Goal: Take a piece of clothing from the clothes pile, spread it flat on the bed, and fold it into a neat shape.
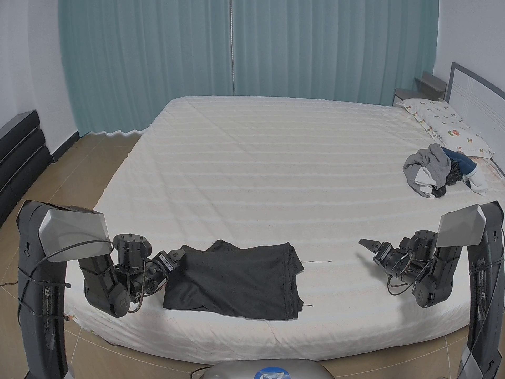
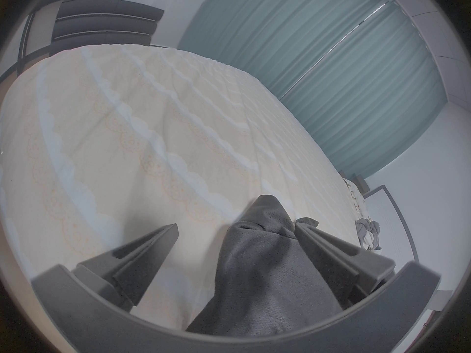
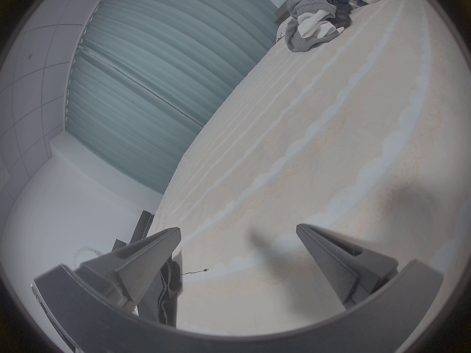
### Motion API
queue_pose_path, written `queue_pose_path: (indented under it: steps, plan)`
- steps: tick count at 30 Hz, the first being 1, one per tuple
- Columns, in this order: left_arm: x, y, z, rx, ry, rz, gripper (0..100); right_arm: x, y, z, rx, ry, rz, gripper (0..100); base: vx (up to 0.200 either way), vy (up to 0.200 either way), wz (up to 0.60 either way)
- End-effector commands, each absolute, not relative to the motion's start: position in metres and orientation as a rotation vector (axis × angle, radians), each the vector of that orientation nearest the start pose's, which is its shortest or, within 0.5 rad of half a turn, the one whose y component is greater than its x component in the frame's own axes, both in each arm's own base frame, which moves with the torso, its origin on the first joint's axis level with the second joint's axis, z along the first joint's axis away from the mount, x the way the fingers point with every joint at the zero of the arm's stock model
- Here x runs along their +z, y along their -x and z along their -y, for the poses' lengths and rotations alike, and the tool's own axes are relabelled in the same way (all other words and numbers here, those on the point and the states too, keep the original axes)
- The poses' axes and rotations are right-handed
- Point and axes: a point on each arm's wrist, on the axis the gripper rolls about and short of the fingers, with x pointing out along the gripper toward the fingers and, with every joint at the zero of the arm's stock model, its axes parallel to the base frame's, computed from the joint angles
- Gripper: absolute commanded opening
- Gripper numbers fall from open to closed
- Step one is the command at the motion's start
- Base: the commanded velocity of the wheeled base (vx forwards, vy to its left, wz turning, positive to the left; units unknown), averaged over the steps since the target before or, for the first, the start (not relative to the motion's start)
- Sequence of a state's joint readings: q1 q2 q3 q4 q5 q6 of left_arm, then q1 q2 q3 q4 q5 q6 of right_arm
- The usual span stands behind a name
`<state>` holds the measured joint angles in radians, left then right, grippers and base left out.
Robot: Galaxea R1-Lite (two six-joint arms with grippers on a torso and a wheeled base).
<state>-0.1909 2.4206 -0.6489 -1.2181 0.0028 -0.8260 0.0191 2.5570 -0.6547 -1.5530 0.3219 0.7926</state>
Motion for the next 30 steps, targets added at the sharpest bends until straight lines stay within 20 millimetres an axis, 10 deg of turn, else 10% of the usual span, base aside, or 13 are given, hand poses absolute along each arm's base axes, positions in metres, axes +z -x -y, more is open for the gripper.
queue_pose_path:
  steps: [1, 10, 18, 23, 30]
  plan:
    - [-0.040, -0.347, 0.062, 0.065, 0.757, -0.581, 100, -0.058, -0.358, -0.015, 0.184, -0.831, -0.462, 100, 0.000, 0.000, 0.00]
    - [-0.031, -0.349, 0.025, 0.086, 0.826, -0.561, 100, -0.061, -0.356, -0.018, 0.160, -0.807, -0.466, 100, 0.000, 0.000, 0.00]
    - [0.019, -0.351, 0.013, 0.074, 0.964, -0.416, 100, -0.069, -0.376, -0.018, 0.045, -0.602, -0.347, 100, 0.000, 0.000, 0.00]
    - [0.075, -0.333, 0.007, 0.033, 0.960, -0.270, 100, -0.028, -0.372, -0.021, -0.009, -0.543, -0.243, 100, 0.000, 0.000, 0.00]
    - [0.134, -0.299, 0.009, -0.053, 0.890, -0.120, 100, 0.062, -0.311, -0.021, 0.027, -0.441, -0.141, 100, 0.000, 0.000, 0.00]
